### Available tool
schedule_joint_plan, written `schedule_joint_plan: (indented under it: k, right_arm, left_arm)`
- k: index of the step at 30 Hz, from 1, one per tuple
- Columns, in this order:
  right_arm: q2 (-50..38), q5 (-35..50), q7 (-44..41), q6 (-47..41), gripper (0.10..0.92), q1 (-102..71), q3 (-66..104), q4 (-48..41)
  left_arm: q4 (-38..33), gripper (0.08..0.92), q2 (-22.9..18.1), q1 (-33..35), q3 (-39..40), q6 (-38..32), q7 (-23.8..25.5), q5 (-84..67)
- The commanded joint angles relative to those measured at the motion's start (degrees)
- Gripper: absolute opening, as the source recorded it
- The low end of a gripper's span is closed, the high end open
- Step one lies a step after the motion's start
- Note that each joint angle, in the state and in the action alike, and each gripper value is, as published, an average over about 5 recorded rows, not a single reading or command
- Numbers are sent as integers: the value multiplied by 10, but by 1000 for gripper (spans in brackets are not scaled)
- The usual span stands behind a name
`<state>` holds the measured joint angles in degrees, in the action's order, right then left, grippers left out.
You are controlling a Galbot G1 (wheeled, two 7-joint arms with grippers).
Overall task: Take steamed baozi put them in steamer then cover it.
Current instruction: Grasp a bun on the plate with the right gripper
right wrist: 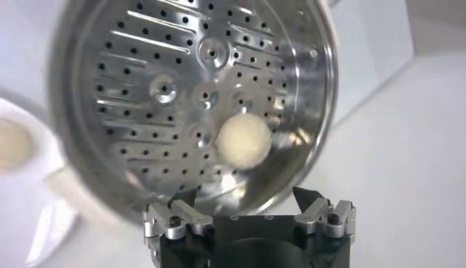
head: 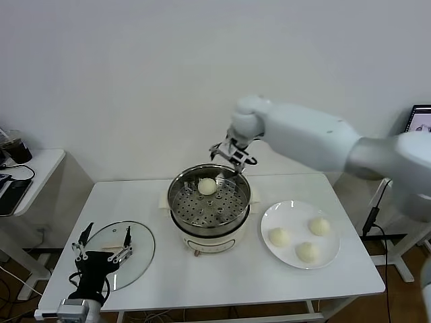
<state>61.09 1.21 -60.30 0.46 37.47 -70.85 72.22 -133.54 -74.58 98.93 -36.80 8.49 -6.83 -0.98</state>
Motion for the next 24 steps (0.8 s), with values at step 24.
schedule_joint_plan:
  k: [24]
  right_arm:
    - [-392,-79,1,-179,823,-416,255,259]
  left_arm:
    - [19,823,26,-10,26,1,3,9]
